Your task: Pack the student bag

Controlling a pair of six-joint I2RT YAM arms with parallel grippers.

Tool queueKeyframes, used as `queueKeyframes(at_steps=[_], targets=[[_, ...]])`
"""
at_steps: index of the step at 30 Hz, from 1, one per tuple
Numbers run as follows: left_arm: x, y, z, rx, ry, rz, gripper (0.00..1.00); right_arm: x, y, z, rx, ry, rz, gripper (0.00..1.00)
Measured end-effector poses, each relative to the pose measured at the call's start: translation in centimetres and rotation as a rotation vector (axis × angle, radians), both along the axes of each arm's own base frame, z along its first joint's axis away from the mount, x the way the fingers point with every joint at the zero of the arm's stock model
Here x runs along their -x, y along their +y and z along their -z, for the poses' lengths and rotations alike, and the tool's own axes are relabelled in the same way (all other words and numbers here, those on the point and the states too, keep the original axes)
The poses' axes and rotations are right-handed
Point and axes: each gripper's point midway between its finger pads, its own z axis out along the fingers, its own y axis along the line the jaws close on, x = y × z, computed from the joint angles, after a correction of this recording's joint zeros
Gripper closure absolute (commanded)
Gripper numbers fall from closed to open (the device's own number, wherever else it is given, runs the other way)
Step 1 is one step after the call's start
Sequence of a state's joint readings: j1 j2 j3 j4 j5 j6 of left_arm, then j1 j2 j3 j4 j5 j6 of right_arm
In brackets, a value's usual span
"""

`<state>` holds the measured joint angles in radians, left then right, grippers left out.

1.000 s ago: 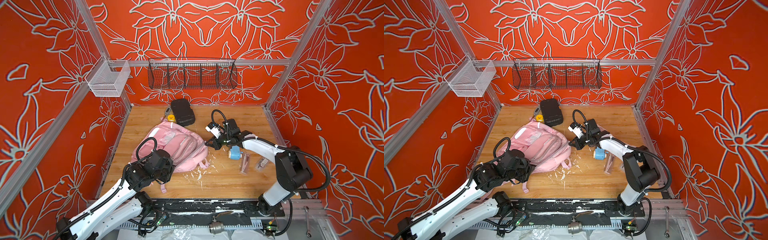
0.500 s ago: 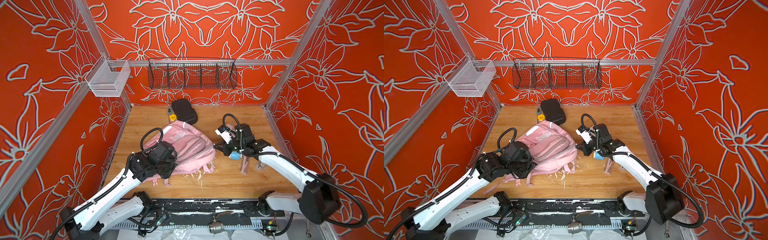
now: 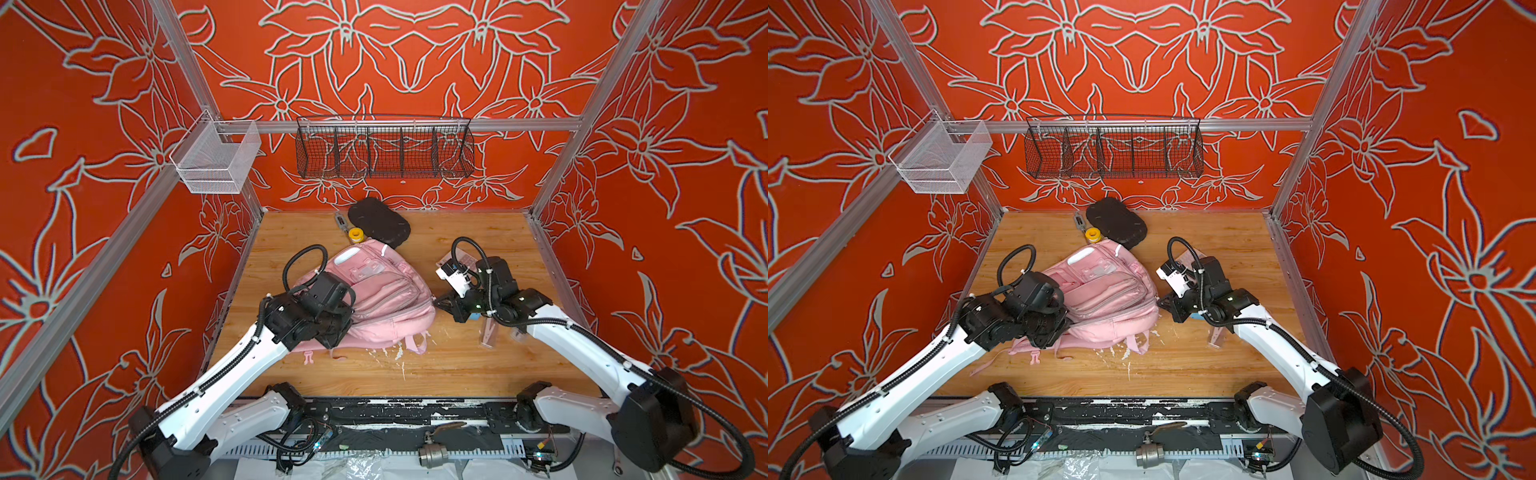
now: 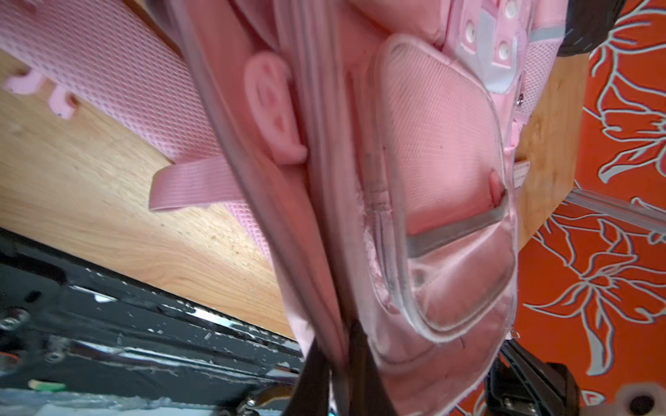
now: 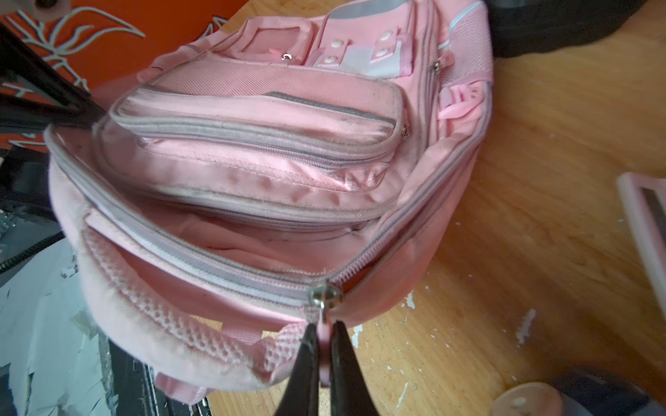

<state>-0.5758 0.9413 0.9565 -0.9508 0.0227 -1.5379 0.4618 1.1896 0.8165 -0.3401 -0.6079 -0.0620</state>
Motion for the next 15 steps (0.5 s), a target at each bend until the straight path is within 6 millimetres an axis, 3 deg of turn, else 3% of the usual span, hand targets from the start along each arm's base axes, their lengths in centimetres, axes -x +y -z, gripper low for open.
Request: queueKeyframes(at_steps=[4, 7, 10, 15], targets=[[0.9, 0.5, 3.4, 0.018, 0.064, -0.027, 0.54, 0.3, 0.9, 2.5, 0.029, 0.078, -0.029, 1.00], [0.3, -0.4, 4.1, 0.001, 0.103, 0.006, 0.51, 0.3, 1.1, 3.5, 0.041, 0.113, -0.027, 1.00], [-1.6, -1.7, 2.7, -0.021, 0.080, 0.086, 0.52, 0.2, 1.4, 3.7, 0.046, 0.122, -0.031, 1.00], [-5.8, -6.2, -0.8, -0.026, -0.044, 0.369, 0.55, -0.3, 1.5, 3.5, 0.062, 0.134, -0.025, 1.00]])
